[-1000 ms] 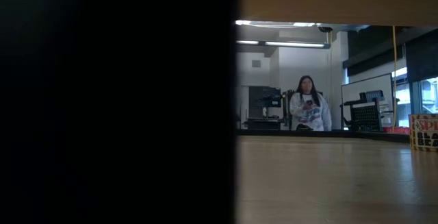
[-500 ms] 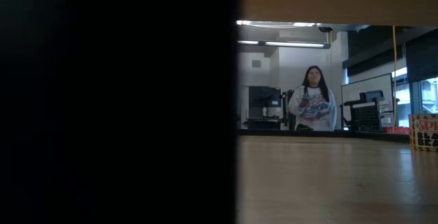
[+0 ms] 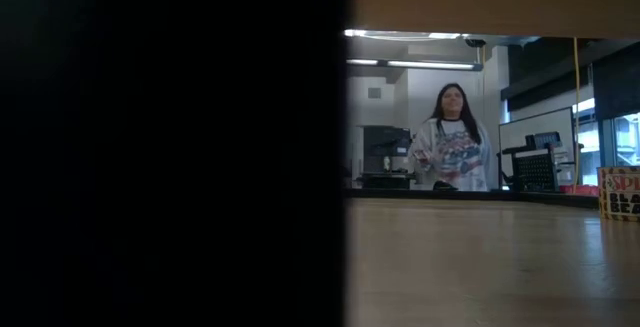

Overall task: Pick and place cans onto a shelf
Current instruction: Put the canned cherries on the shelf

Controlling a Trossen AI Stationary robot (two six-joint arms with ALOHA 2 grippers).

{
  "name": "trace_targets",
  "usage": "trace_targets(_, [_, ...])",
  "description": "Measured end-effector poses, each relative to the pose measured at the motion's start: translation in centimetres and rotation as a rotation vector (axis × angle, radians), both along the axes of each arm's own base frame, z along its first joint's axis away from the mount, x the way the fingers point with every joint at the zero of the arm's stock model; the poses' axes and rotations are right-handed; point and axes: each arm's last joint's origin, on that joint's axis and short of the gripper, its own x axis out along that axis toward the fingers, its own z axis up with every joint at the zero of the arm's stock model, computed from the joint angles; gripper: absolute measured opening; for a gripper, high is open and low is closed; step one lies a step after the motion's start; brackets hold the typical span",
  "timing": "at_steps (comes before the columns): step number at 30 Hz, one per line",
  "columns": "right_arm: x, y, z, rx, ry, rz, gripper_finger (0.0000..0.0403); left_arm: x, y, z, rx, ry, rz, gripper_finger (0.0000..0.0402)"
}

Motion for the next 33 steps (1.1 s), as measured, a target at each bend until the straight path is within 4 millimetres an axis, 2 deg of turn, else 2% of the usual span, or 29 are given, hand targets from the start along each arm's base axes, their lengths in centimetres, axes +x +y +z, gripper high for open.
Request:
trace_targets(11, [0.0, 0.0, 0.0, 0.020, 0.000, -0.011, 0.0005, 2.6, -1.6, -4.1, 0.024, 0.104, -0.062, 0.0000])
trace_targets(29, [0.0, 0.0, 0.0, 0.026, 0.000, -0.012, 0.0005, 2.5, -1.7, -4.3, 0.011, 0.128, -0.052, 0.0000])
trace_targets(33, [0.0, 0.0, 0.0, 0.026, 0.000, -0.012, 0.0005, 1.9, -1.3, -3.5, 0.036, 0.145, -0.036, 0.0000])
